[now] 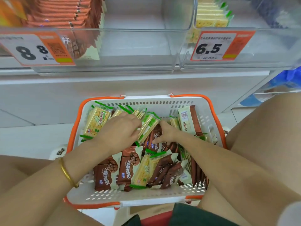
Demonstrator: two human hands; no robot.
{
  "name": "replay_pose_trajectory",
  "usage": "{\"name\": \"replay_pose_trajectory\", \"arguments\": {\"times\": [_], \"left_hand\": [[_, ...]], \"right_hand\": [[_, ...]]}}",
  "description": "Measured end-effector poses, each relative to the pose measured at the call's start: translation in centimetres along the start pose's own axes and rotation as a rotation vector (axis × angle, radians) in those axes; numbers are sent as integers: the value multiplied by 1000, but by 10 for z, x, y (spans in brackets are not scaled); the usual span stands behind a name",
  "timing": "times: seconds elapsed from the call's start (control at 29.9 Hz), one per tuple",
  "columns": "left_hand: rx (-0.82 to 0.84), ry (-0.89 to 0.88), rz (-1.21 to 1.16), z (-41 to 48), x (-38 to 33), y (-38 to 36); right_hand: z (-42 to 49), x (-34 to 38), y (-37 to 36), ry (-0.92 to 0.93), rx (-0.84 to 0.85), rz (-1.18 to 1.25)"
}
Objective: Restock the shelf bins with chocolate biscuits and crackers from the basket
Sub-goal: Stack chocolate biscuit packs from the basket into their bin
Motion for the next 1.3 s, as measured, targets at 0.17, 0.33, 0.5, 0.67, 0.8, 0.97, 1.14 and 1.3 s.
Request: {"name": "replay_pose_trajectory", "arguments": {"times": [0.17,0.33,0.5,0.67,0.8,0.97,1.14,1.3], "left_hand": [[32,2,-1,0,-1,-4],[61,-12,4,3,-5,-7],[70,-12,-2,3,-7,-7],[68,-6,7,2,-4,-8],[91,2,1,1,-3,-10],[152,98,-95,2,13,-11],[66,251,-451,-2,44,18],[-40,291,-606,-15,78,67]], "right_hand": [[-3,3,14,78,-143,-51],[-18,4,29,74,-159,19],[-30,15,37,172,-236,-51],[-45,40,32,411,-283,-311],[-66,69,39,619,-420,-363],[-79,118,48,656,-258,-223],[-97,157,71,596,-194,271],[-117,197,67,523,-49,604]]}}
Point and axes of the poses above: each hand's wrist, its own z-axis towards the middle knuckle, its own y-axis out of the back of the hand, x = y × z, the point moved 10 cm from there along z, towards the middle knuckle, and after that the axes turned 14 degrees about z, right-handed, at the moved point
